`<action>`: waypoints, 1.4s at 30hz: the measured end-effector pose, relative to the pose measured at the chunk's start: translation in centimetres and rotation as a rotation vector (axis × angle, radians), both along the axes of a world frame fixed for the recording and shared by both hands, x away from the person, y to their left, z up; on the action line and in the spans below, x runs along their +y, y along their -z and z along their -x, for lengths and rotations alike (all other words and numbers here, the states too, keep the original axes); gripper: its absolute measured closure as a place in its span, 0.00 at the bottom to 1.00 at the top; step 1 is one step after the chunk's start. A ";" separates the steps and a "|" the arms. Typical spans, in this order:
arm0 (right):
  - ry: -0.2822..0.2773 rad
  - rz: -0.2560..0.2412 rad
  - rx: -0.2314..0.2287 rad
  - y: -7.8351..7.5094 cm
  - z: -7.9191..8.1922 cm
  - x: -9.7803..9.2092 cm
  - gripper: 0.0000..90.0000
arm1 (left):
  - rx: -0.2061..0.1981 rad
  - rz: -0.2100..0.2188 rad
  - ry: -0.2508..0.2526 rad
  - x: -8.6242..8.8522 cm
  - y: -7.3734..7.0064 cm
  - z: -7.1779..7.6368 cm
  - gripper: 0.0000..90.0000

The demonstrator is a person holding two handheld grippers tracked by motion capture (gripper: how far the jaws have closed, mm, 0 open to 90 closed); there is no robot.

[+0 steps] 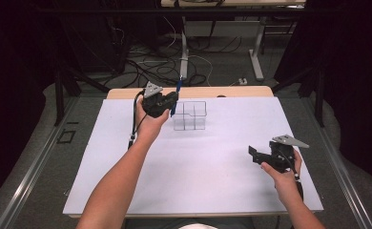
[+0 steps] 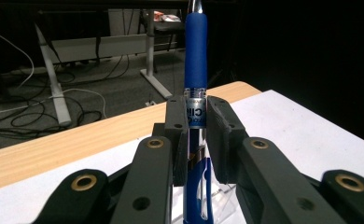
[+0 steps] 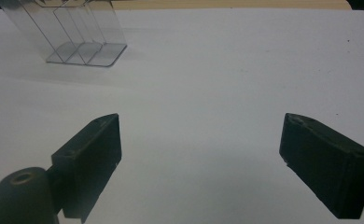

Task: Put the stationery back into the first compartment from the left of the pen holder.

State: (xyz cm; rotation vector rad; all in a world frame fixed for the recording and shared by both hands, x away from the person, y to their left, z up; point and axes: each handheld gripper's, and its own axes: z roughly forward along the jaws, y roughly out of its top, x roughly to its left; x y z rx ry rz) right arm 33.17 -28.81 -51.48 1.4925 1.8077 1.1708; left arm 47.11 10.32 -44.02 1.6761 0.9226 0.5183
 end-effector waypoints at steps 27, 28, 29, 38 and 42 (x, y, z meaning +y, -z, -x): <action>0.009 -0.006 -0.005 0.1 0.2 0.1 0.00 | -0.034 0.005 -0.064 -0.7 0.2 -3.4 0.88; 0.011 -0.003 -0.002 0.1 0.2 0.1 0.00 | -0.034 0.006 -0.066 -0.7 0.3 -3.5 0.88; 0.011 -0.006 0.005 0.1 0.2 0.1 0.00 | -0.029 0.006 -0.065 -0.7 0.4 -3.5 0.88; -0.009 0.008 0.000 0.3 0.3 0.2 0.00 | -0.021 -0.009 -0.066 -1.5 1.5 -4.0 0.88; -0.020 0.012 -0.004 0.3 0.3 0.3 0.00 | -0.011 -0.023 -0.063 -2.0 2.1 -4.0 0.88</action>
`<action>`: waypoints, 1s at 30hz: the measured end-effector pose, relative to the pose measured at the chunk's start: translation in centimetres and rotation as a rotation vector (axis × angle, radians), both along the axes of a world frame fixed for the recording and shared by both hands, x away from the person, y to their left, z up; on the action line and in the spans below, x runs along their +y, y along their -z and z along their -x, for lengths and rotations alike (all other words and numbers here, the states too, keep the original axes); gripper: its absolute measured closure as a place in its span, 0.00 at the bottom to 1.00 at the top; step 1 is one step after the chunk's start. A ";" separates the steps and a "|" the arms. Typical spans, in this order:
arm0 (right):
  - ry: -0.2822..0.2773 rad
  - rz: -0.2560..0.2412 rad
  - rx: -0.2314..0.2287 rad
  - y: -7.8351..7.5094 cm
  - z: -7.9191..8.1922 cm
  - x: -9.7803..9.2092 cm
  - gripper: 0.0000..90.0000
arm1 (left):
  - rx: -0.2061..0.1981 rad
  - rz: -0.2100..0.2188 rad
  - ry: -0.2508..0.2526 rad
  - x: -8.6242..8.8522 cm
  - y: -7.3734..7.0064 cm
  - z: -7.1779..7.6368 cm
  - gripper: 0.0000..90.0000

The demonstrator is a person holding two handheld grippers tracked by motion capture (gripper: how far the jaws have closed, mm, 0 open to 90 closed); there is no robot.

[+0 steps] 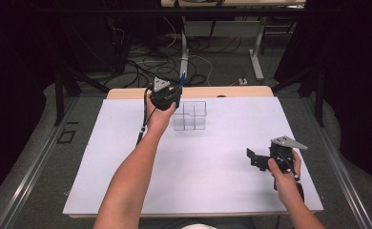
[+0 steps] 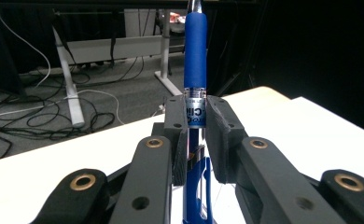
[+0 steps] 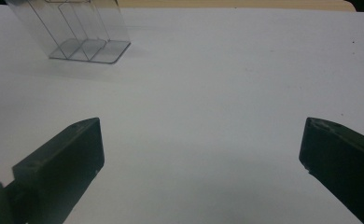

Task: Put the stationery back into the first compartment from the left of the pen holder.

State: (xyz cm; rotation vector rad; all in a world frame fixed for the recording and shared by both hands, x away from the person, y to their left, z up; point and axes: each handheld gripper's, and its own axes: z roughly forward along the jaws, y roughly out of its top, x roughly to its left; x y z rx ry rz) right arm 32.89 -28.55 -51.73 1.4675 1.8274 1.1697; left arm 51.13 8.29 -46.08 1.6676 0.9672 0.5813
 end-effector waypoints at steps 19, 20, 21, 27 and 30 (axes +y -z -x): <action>-0.027 0.002 0.007 0.0 0.0 0.3 0.00 | 0.045 -0.050 -0.014 -1.0 1.8 0.5 0.88; -0.023 0.000 0.003 0.1 0.0 0.4 0.00 | 0.043 -0.048 -0.015 -1.0 1.9 0.5 0.88; -0.025 0.000 0.003 0.0 0.0 0.4 0.00 | 0.046 -0.050 -0.017 -1.0 2.0 0.5 0.88; -0.038 0.006 0.004 0.1 0.0 0.3 0.00 | 0.056 -0.058 -0.029 -0.6 2.0 0.6 0.88; -0.042 0.010 0.002 0.1 0.0 0.3 0.00 | 0.061 -0.065 -0.033 -0.5 2.0 0.6 0.88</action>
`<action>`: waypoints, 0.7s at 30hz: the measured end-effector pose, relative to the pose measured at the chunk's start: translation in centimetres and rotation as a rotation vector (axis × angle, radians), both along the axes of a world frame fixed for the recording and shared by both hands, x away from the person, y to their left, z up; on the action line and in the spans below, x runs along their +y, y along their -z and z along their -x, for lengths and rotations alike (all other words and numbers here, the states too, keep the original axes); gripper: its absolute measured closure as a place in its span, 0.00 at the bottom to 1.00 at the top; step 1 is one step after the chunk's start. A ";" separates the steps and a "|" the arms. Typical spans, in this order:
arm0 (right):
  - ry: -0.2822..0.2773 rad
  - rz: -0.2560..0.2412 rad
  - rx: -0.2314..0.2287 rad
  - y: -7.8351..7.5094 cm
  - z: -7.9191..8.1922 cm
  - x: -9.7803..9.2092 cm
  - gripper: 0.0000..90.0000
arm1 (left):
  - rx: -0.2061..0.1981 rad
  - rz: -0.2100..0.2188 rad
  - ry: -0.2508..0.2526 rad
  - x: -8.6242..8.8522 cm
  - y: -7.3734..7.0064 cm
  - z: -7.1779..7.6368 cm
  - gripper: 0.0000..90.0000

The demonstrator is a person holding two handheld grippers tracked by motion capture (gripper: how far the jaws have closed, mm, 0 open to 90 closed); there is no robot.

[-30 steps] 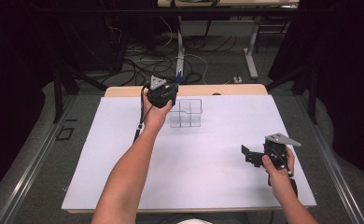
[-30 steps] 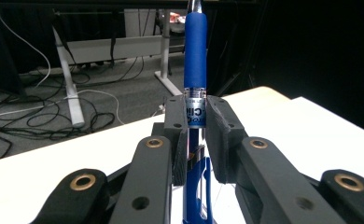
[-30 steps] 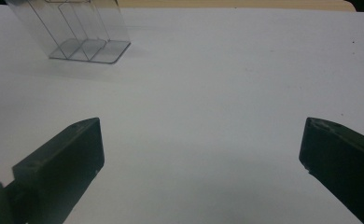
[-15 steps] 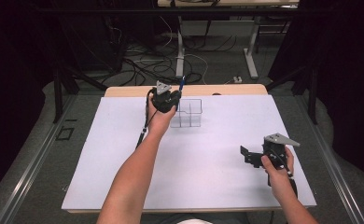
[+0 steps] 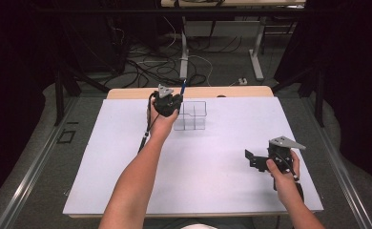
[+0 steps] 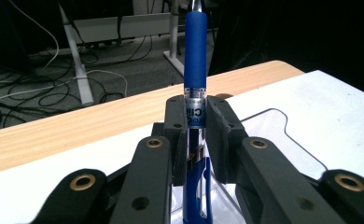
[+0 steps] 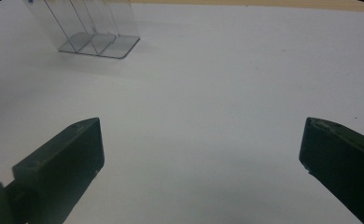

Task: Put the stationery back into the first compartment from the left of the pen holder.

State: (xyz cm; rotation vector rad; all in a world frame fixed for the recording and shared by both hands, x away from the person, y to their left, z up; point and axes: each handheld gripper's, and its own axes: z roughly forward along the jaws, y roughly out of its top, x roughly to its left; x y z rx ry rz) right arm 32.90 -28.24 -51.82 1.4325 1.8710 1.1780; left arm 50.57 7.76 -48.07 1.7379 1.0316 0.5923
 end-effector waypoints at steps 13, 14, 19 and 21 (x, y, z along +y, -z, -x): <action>-0.007 -0.004 0.007 0.0 0.0 0.1 0.00 | 0.052 -0.030 -0.011 0.0 0.3 0.0 0.88; -0.007 -0.003 0.008 0.1 0.0 0.1 0.00 | 0.066 -0.035 -0.011 0.0 0.3 0.0 0.88; -0.011 0.008 0.011 0.1 0.0 0.1 0.00 | 0.086 -0.027 -0.018 0.3 -0.2 0.3 0.77; -0.015 0.007 0.007 0.1 0.0 0.2 0.00 | 0.089 -0.018 -0.018 0.6 -0.5 0.5 0.74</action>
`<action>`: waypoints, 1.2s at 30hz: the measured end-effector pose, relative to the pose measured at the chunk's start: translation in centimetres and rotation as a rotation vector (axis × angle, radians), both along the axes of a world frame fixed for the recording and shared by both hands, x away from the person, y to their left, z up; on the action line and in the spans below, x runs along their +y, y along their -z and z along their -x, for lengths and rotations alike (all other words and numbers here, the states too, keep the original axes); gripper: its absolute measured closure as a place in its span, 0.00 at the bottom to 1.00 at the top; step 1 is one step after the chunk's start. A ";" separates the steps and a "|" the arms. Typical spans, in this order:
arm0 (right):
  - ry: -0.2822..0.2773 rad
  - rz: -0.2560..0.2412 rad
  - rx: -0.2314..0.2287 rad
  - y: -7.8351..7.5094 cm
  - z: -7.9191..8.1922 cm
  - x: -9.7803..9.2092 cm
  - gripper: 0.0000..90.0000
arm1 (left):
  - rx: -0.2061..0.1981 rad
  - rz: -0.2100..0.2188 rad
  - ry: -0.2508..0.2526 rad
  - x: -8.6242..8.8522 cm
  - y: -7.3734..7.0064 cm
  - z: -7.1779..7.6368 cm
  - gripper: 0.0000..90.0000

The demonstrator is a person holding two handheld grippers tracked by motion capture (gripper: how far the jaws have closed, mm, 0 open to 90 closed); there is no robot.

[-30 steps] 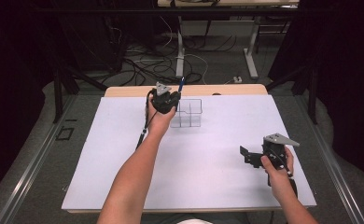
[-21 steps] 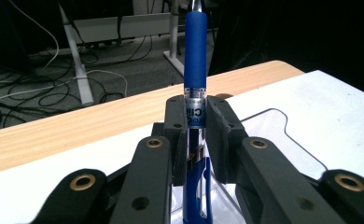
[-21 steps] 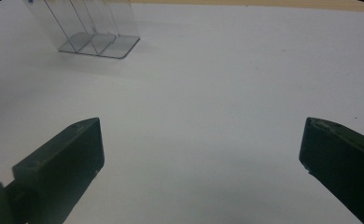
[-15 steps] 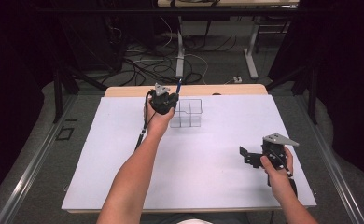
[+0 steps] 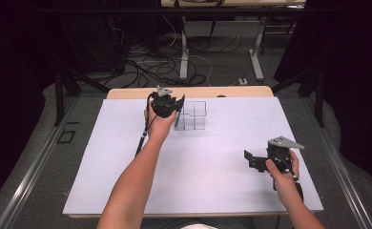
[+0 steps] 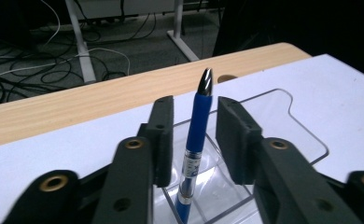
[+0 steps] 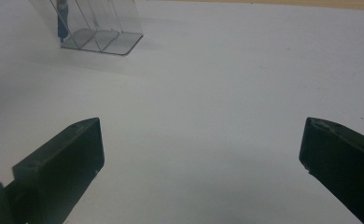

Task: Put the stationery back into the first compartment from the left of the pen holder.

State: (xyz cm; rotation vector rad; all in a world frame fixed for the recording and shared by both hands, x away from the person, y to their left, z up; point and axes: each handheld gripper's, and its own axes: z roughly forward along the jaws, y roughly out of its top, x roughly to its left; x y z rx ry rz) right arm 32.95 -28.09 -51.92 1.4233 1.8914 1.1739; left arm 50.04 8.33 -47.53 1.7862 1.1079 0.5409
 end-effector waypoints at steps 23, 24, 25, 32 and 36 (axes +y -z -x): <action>-0.002 0.014 0.003 0.1 0.0 0.2 0.00 | 0.040 0.097 -0.014 2.4 -2.4 2.1 0.50; -0.002 0.015 0.004 0.1 0.0 0.2 0.00 | 0.041 0.107 -0.015 2.5 -2.5 2.3 0.49; -0.004 0.020 0.001 0.1 0.0 0.1 0.00 | 0.037 0.110 -0.009 2.6 -2.6 2.5 0.48; -0.005 0.024 -0.002 0.0 0.0 0.2 0.00 | -0.023 0.027 -0.010 3.6 -3.3 3.8 0.45; 0.001 0.020 0.004 0.1 0.1 0.3 0.00 | -0.032 0.015 -0.015 4.6 -3.7 4.6 0.42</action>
